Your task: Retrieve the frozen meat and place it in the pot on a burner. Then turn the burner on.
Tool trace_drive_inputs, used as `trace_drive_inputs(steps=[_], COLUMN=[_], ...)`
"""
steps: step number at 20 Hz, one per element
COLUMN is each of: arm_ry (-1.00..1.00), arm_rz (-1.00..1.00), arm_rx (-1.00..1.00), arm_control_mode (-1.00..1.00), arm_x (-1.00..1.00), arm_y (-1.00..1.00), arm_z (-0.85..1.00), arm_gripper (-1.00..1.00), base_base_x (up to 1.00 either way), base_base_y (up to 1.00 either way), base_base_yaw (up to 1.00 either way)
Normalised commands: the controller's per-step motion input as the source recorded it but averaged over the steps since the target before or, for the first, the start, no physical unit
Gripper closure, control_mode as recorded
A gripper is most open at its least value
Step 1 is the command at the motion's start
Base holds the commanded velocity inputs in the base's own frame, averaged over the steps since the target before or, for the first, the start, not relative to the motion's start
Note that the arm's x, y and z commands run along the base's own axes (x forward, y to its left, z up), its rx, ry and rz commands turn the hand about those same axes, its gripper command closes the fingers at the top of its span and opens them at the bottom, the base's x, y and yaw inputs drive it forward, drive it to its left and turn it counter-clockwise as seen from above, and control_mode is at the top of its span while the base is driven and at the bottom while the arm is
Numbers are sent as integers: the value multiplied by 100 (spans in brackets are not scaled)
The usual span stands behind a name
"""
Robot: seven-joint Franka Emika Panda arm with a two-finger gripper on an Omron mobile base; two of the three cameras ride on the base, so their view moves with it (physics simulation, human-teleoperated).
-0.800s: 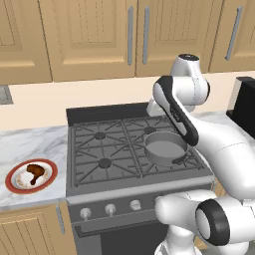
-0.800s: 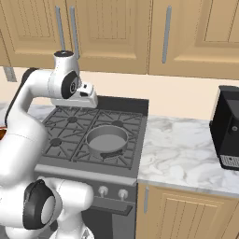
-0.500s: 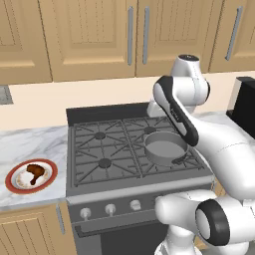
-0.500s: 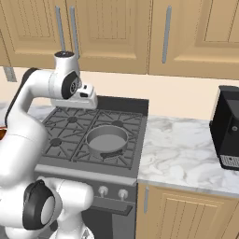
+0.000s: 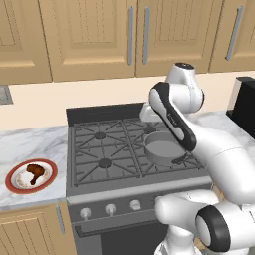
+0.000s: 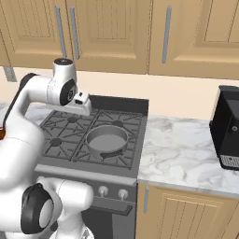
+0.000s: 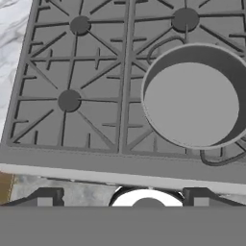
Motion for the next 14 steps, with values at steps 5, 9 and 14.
trace_drive_inputs(steps=[5,9,14], arm_ry=[0,0,0], arm_rz=[-7,-4,-4], arm_rx=[5,4,1], arm_control_mode=[-100,-100,-100], arm_x=[-7,-8,-9], arm_y=[57,67,83], arm_z=[-17,-12,-12], arm_gripper=[-100,-100,-100], base_base_x=[0,0,0], base_base_y=[0,0,0], base_base_yaw=[0,0,0])
